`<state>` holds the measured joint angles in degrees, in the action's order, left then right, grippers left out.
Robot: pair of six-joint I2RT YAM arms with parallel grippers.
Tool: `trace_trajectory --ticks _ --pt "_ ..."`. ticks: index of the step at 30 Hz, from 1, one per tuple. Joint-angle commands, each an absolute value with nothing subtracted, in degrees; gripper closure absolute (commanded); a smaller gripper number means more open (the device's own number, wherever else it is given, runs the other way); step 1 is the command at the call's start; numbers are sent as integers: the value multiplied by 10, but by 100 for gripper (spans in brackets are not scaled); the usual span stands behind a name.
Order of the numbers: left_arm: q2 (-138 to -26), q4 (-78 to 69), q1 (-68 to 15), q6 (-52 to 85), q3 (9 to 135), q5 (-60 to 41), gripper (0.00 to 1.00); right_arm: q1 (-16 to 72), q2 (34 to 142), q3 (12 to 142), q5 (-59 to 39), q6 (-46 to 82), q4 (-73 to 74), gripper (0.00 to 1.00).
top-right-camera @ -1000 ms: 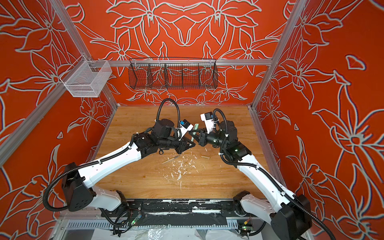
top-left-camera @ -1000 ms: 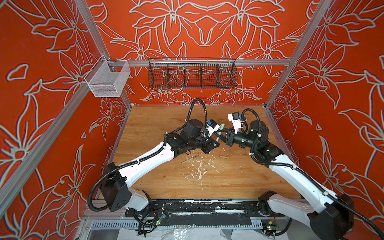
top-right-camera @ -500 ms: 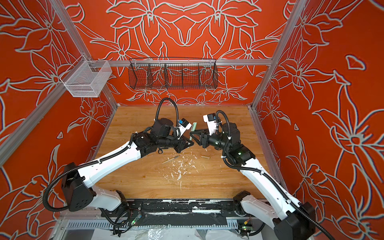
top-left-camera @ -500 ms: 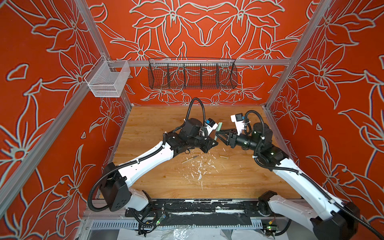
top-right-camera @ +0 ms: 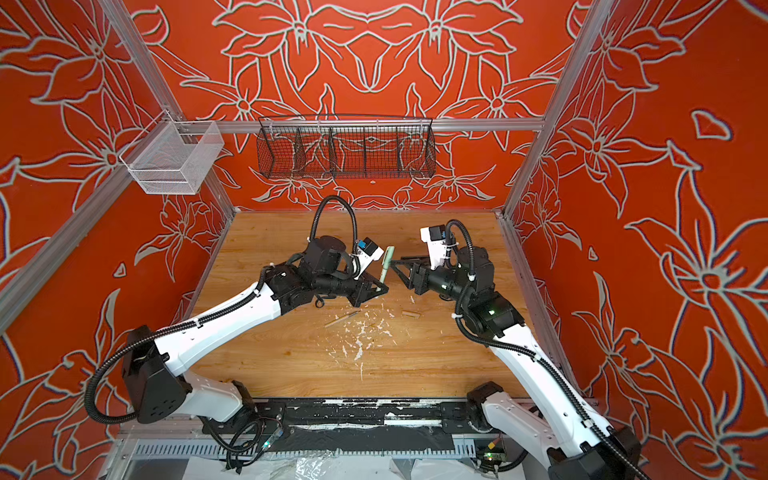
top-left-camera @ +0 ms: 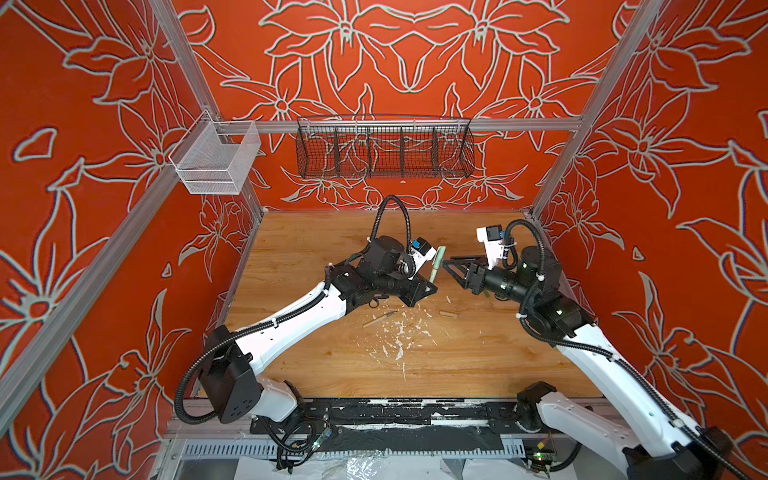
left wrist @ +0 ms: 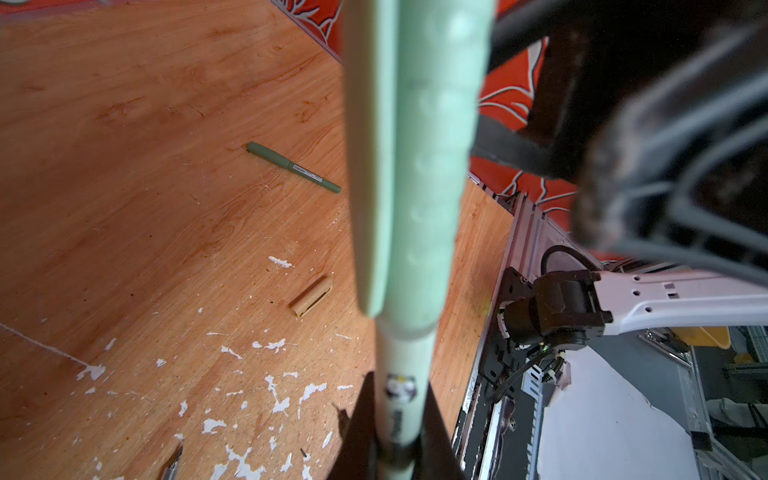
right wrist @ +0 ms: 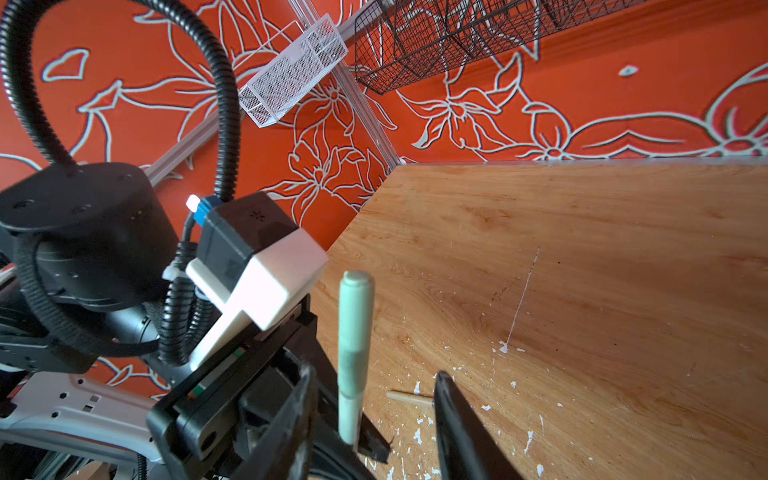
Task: Insert the pens into the pen caps
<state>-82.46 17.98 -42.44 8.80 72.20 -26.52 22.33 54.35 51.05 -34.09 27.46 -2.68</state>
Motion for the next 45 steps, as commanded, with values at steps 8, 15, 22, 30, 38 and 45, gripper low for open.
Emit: trace_trajectory --ticks 8,15,22,30,38,45 --pt "-808 172 -423 81 713 -299 100 208 558 513 -436 316 89 55" --pt "-813 173 -423 78 721 -314 100 207 571 520 -436 312 81 59" --pt "-811 174 -423 77 721 -315 100 206 578 520 -435 312 84 68" --pt "-814 175 -423 76 724 -306 100 204 587 517 -442 320 93 91" --pt "-832 207 -419 83 763 -263 100 205 579 516 -443 314 74 100" --pt "-834 176 -399 103 786 -261 100 204 578 480 -452 336 90 100"
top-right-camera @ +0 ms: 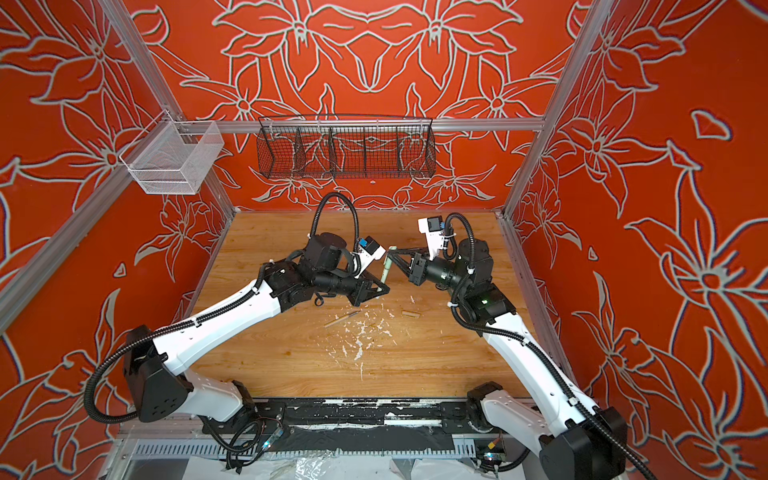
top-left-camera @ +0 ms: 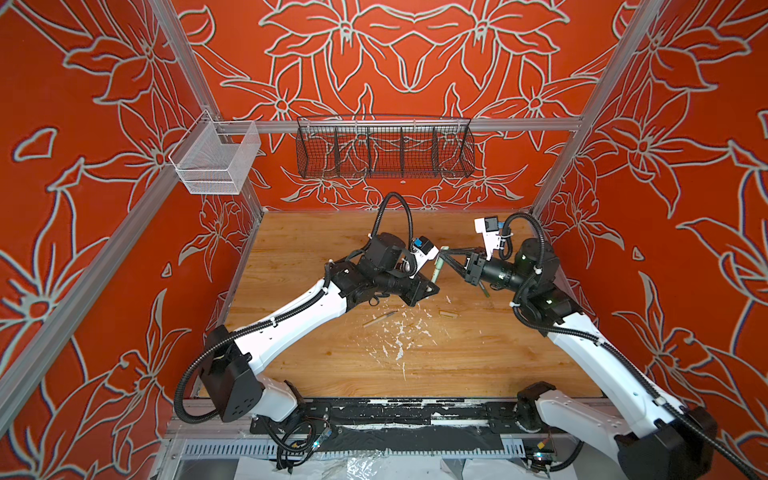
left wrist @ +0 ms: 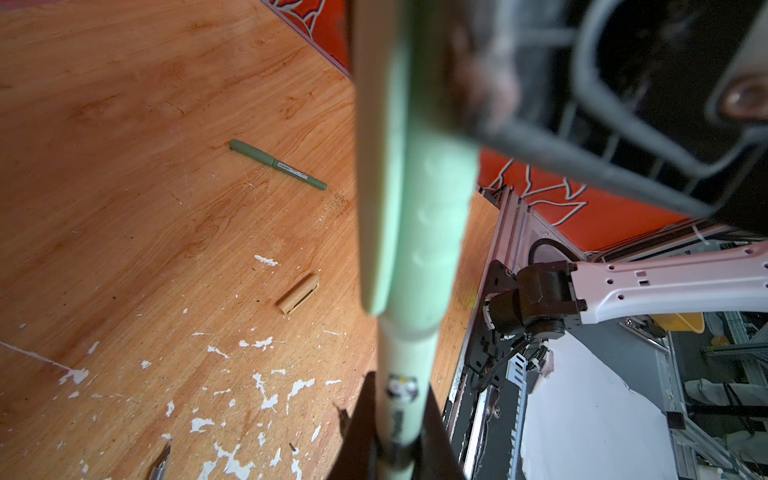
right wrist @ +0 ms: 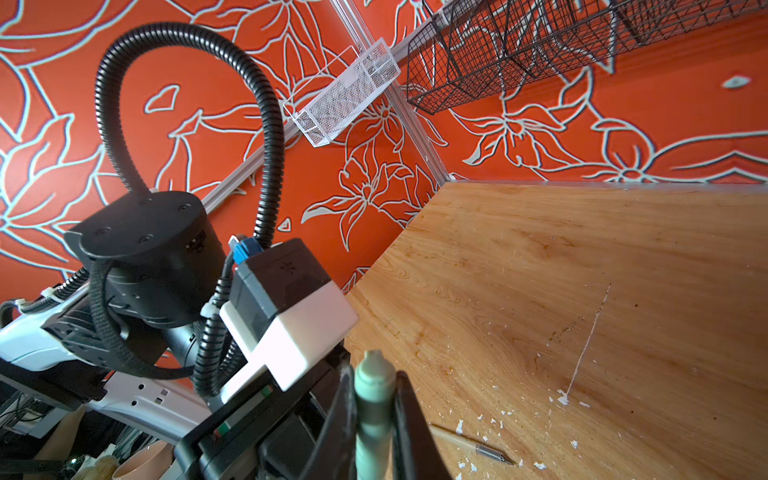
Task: Insert the pens into the pen caps
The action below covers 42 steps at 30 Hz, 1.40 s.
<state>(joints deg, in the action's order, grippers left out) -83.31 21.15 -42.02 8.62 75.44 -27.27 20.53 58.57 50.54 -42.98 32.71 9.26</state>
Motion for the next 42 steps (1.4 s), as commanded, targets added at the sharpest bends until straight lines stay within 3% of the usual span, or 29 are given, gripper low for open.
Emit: trace_trajectory --ticks 1,18,26,42 --pt "-836 174 -395 104 792 -262 100 204 578 472 -453 341 95 100" --pt "-904 128 -342 130 931 -335 100 219 544 355 -425 373 126 100" --pt "-929 131 -336 92 990 -396 100 224 567 345 -458 400 139 100" --pt "-939 149 -334 -2 1006 -374 100 224 595 373 -529 403 60 100"
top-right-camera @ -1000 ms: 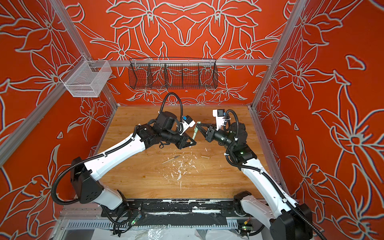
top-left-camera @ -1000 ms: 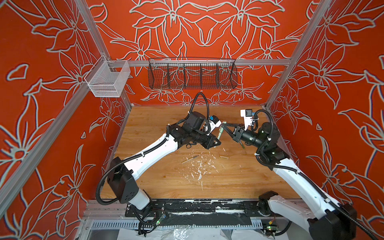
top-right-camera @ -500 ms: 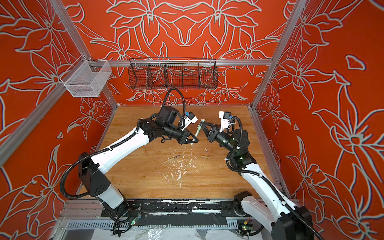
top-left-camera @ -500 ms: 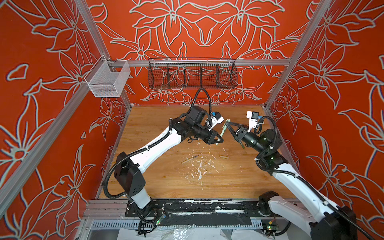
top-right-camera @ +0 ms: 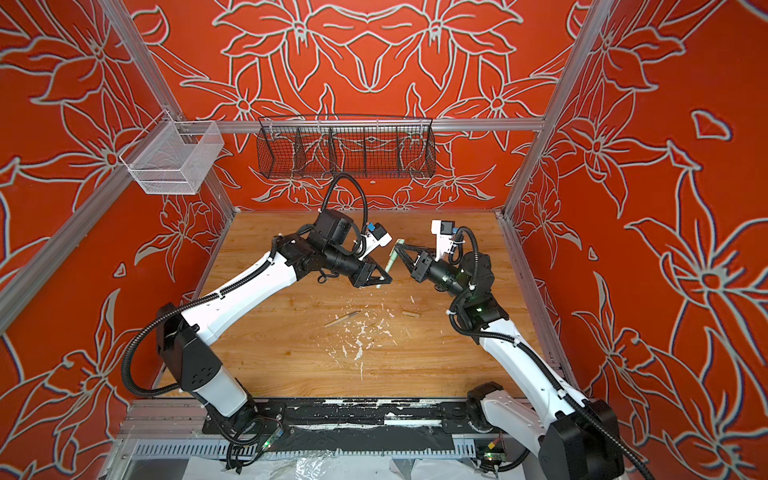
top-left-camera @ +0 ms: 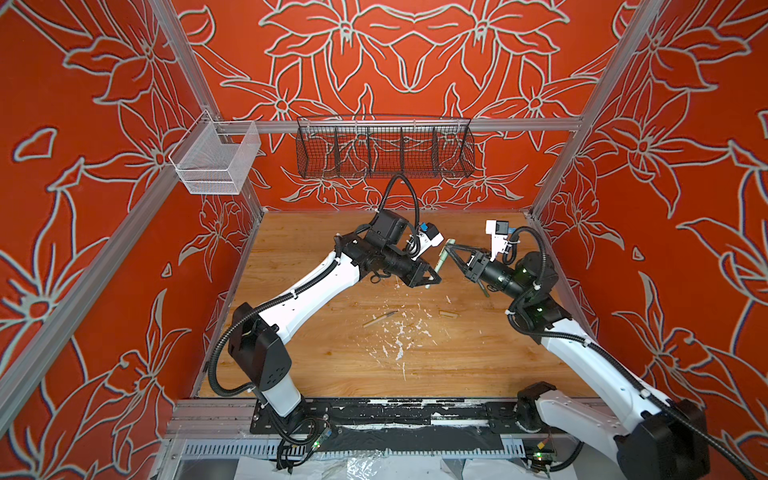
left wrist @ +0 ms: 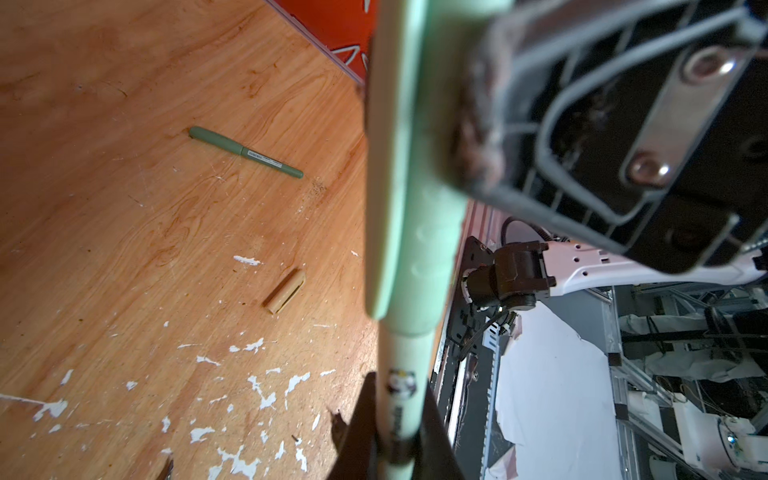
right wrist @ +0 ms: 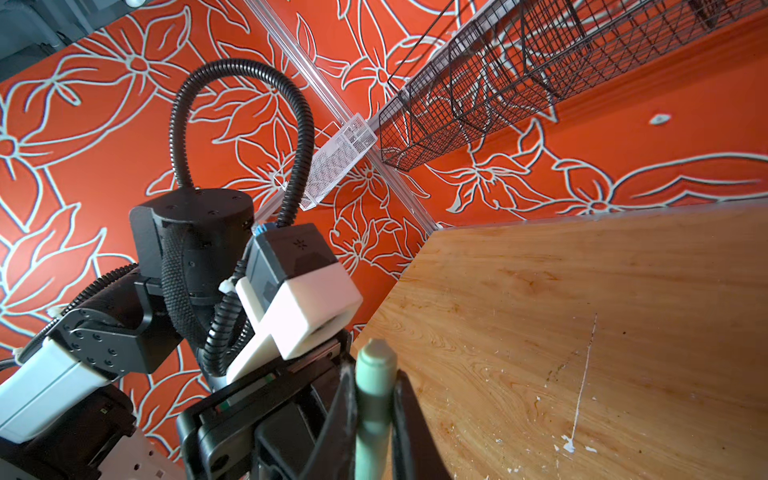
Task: Insert the pens into the pen caps
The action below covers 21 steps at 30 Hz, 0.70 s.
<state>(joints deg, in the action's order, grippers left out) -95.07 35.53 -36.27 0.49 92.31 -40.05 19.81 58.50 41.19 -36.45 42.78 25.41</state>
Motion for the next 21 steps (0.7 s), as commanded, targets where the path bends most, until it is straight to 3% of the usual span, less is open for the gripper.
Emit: trace_trajectory --ticks 1,21 --pt "-942 151 -333 -2 1012 -373 100 225 592 369 -525 401 57 100" --pt "-998 115 -311 88 1081 -357 100 282 571 319 -422 373 77 100"
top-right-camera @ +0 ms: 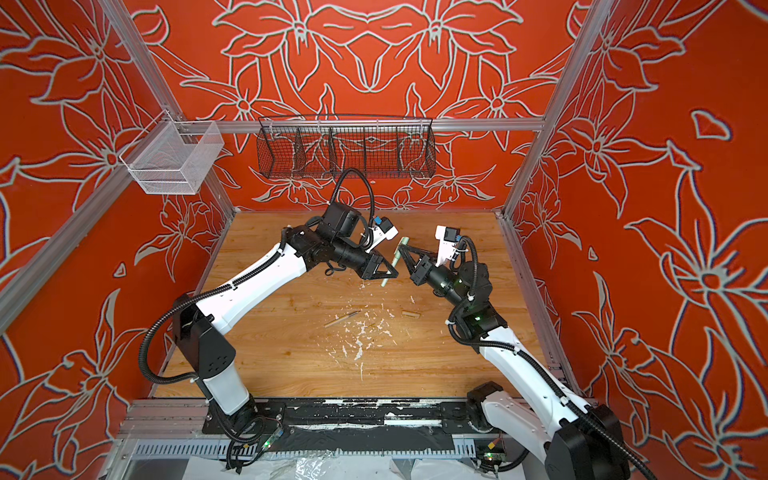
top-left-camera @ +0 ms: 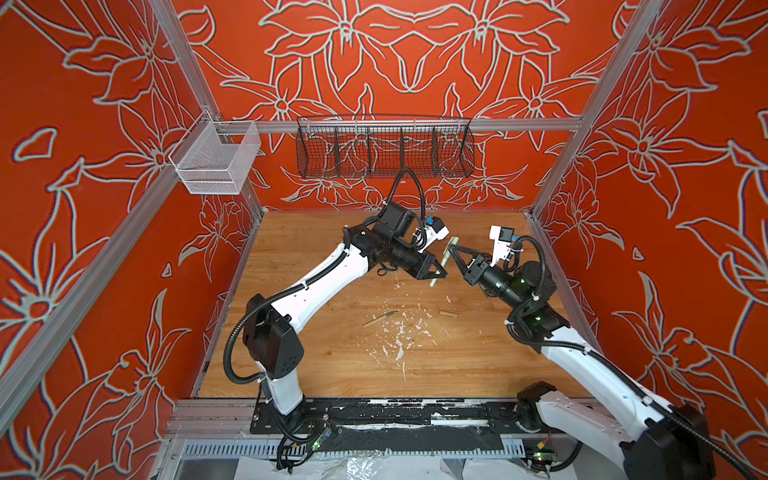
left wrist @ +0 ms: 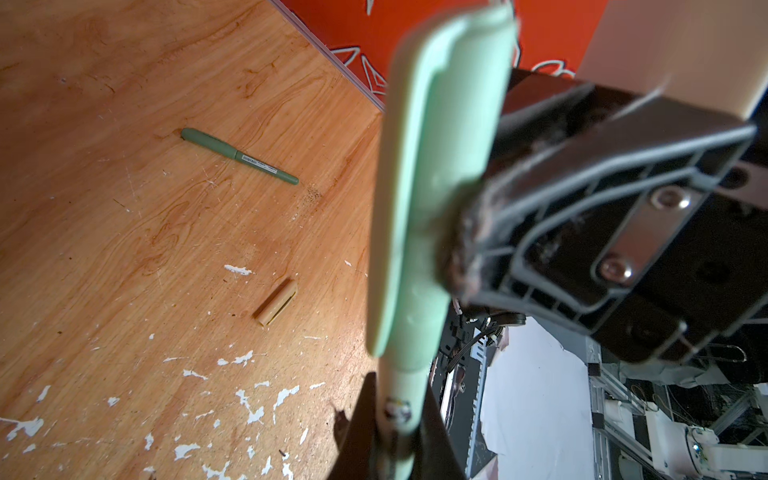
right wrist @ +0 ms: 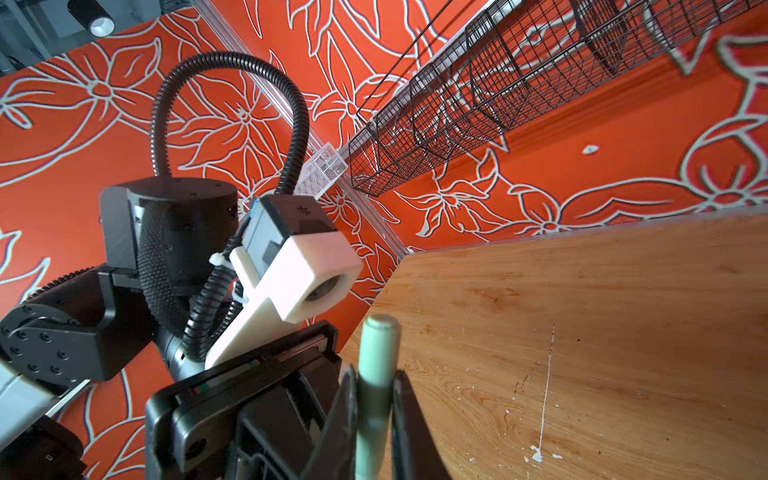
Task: Insert the pens into the pen caps
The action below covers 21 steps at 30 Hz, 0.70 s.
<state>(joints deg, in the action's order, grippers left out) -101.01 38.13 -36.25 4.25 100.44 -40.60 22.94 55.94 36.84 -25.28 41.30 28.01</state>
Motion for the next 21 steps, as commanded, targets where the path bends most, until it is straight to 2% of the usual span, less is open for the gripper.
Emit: trace_trajectory --ticks 1,9,11,13,16,21 --pt "-998 113 -311 89 1081 -356 100 282 568 320 -419 371 72 100" --pt "-978 133 -313 72 1037 -403 100 272 525 358 -340 346 -3 100" --pt "-958 130 -314 73 991 -403 100 257 512 383 -336 333 -27 79" --pt "-937 137 -314 70 950 -400 100 239 499 413 -328 309 -65 64" --pt "-911 150 -315 59 895 -418 100 210 482 448 -326 282 -102 60" --pt "-878 174 -327 45 841 -445 100 180 497 481 -387 283 -84 59"
